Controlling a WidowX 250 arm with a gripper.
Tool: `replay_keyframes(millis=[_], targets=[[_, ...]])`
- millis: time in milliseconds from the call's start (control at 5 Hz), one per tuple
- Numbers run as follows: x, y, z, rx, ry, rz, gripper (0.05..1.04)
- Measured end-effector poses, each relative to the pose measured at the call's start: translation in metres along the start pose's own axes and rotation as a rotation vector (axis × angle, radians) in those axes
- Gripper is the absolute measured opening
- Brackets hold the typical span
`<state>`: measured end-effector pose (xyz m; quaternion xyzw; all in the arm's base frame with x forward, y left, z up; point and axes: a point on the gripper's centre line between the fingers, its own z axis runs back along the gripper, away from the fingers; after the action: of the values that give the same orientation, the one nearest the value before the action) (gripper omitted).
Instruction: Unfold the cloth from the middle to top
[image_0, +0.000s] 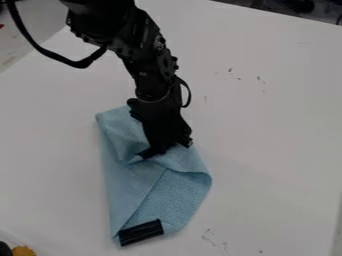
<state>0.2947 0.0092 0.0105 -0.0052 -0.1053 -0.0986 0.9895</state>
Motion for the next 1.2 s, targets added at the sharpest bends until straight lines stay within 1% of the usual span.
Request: replay_keyframes(millis=[200, 400, 600, 800, 1000, 1200], targets=[[-0.004, -0.001, 0.003, 0.011, 0.033, 0.000, 0.071], [0.009, 0.004, 0.027, 0.063, 0.035, -0.008, 0.071], [0.022, 0.023, 0.041, 0.097, 0.015, -0.023, 0.071], [0.033, 0.052, 0.043, 0.108, -0.014, -0.013, 0.071], [0.041, 0.078, 0.031, 0.095, -0.019, -0.017, 0.071], [0.049, 0.099, 0.021, 0.101, -0.030, -0.039, 0.069]])
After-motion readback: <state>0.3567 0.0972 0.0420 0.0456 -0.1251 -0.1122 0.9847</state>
